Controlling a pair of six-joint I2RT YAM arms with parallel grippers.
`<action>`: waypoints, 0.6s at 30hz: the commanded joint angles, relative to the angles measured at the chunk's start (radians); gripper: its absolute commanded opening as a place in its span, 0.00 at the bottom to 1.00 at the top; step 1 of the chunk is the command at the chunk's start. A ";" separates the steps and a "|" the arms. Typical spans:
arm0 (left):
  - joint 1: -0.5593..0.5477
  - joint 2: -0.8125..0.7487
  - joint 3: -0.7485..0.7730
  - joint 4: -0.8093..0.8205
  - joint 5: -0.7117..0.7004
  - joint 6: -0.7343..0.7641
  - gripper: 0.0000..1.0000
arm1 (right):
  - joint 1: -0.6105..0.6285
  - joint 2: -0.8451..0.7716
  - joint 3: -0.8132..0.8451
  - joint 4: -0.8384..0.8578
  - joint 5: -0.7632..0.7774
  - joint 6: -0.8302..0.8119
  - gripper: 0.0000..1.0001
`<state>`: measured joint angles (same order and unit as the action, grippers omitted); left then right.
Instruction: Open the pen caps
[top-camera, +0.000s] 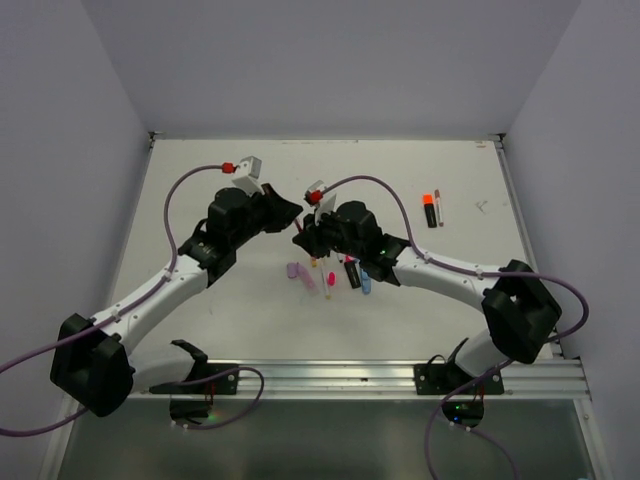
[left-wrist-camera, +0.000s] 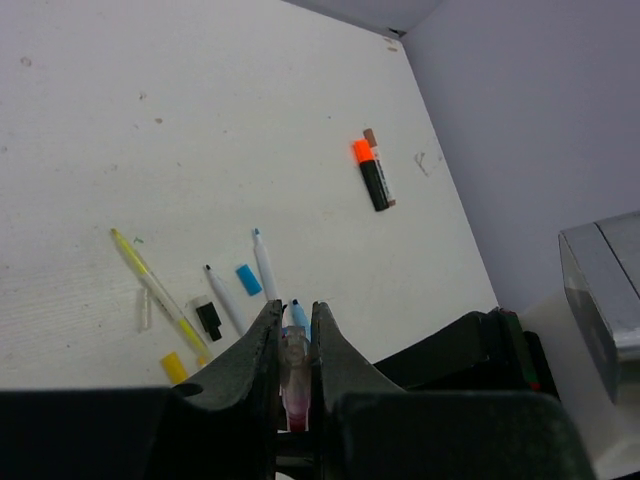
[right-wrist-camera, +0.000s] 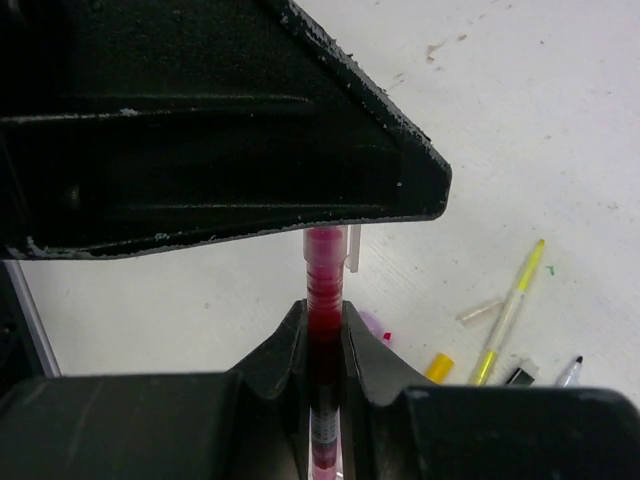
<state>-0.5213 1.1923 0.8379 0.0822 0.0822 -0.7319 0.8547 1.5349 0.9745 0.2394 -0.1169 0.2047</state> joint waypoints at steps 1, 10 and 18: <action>0.040 -0.039 -0.023 0.169 0.097 0.012 0.00 | 0.004 -0.045 -0.028 0.014 -0.096 -0.030 0.00; 0.165 -0.066 -0.036 0.433 0.218 -0.027 0.00 | -0.013 -0.119 -0.132 -0.084 -0.201 -0.114 0.00; 0.270 -0.031 0.026 0.674 0.252 -0.127 0.00 | -0.013 -0.151 -0.183 -0.204 -0.210 -0.177 0.00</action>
<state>-0.2676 1.1564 0.7967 0.5972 0.3206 -0.8204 0.8406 1.4254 0.8017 0.0948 -0.3180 0.0704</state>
